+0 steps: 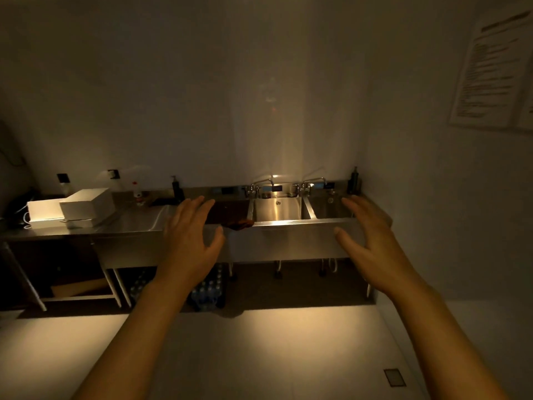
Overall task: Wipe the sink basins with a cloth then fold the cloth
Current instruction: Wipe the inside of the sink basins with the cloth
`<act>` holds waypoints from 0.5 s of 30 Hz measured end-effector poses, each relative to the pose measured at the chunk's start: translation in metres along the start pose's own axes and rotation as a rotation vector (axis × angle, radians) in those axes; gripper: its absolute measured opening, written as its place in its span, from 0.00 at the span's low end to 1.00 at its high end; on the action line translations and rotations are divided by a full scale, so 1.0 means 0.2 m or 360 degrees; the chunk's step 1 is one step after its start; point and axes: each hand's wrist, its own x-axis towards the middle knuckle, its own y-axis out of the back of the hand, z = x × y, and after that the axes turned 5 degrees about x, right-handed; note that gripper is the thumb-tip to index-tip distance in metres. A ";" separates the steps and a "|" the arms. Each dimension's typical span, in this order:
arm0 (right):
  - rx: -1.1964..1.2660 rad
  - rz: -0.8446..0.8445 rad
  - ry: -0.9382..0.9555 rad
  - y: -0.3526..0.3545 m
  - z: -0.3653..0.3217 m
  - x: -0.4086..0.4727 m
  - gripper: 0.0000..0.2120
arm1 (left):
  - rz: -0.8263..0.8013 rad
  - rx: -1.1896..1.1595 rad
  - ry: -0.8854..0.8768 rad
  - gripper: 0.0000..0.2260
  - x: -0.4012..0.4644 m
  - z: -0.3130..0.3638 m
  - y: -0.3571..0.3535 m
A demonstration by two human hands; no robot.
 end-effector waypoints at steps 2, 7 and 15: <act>-0.0007 -0.0023 0.0001 0.01 0.14 0.15 0.31 | -0.0005 0.0005 0.0004 0.27 0.13 0.03 -0.13; -0.0061 -0.0042 0.0004 -0.02 0.40 0.45 0.32 | -0.0033 0.0033 -0.0007 0.25 0.34 0.07 -0.39; -0.0014 -0.0117 0.0014 -0.18 0.62 0.80 0.37 | -0.0005 0.0065 0.0036 0.24 0.62 -0.02 -0.67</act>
